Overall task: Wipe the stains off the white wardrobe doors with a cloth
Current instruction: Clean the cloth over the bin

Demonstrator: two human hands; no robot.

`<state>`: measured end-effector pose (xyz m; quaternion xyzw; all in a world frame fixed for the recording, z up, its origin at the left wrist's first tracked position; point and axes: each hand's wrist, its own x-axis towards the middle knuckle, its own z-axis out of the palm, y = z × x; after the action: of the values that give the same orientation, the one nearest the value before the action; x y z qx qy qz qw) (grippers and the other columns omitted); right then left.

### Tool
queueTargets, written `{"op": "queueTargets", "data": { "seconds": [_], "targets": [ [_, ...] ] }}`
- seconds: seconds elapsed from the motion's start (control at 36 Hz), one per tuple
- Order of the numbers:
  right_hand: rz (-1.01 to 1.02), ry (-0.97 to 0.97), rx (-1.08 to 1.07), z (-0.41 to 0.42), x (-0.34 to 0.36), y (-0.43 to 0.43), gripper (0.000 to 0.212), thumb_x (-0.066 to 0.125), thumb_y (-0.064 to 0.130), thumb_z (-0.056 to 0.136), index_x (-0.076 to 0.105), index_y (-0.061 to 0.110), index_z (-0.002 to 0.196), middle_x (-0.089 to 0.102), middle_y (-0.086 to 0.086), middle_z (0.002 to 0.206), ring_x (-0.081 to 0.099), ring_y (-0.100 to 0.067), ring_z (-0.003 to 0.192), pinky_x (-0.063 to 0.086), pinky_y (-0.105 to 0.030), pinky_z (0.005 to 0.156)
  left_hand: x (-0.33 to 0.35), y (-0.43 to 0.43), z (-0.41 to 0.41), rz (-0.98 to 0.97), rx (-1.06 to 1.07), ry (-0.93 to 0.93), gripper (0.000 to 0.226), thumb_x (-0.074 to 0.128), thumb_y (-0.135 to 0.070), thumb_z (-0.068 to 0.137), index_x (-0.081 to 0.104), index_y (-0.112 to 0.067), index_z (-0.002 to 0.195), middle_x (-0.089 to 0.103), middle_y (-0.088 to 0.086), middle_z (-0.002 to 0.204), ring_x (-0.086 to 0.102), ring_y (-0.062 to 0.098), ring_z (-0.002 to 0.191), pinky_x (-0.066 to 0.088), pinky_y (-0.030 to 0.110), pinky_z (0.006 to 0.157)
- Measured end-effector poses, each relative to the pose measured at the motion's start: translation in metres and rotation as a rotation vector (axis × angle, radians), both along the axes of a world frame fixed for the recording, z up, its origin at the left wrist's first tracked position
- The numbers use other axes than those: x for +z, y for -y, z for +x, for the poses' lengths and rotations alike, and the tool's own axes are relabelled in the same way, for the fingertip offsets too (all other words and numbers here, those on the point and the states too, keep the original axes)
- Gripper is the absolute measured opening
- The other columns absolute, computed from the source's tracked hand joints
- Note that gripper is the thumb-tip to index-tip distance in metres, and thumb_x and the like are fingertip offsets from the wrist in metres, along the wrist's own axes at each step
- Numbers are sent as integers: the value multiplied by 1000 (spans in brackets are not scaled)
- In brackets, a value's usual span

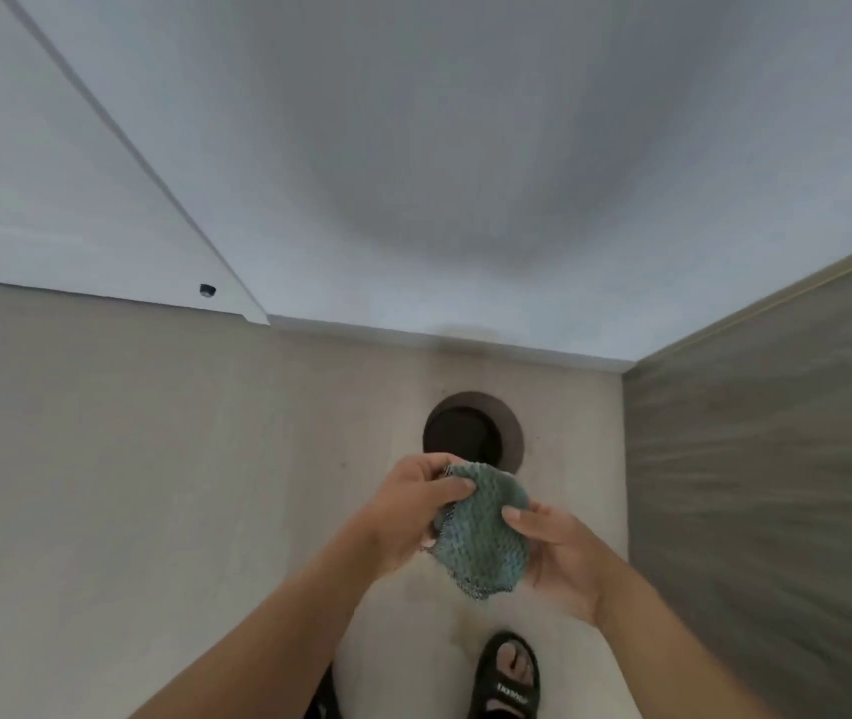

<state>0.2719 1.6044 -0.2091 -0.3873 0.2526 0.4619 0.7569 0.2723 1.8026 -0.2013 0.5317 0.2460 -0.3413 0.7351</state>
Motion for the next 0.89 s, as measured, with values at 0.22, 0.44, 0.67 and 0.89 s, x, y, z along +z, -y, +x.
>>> {"op": "queueTargets", "data": {
  "seconds": [0.22,0.44,0.67,0.89],
  "targets": [
    [-520,251,-217,46,-172,-16,26,66,3,91,68,4,117,73,-18,117,72,-33,104,58,-49,92,-178,-20,42,344,168,121,18,59,-9,102,70,-21,95,72,-3,95,69,6,81,62,32,75],
    [-1424,950,652,98,-306,-24,10,60,18,94,57,17,85,67,-8,88,63,-31,85,38,-31,65,-304,-23,87,644,14,298,27,64,-27,99,65,-17,125,67,1,114,66,21,102,54,39,96],
    [-1353,836,1451,136,-387,-61,38,48,18,101,55,9,137,56,-16,138,58,-35,123,50,-43,100,-346,-34,122,657,-351,469,33,52,-45,104,63,-14,104,68,4,102,66,24,98,51,36,77],
    [-1317,642,1414,136,-398,-58,46,53,16,98,50,3,142,53,-19,142,55,-36,125,49,-45,106,-326,-42,129,691,-315,499,12,62,-30,100,64,-18,98,68,5,103,67,25,101,51,34,78]
  ]
}}
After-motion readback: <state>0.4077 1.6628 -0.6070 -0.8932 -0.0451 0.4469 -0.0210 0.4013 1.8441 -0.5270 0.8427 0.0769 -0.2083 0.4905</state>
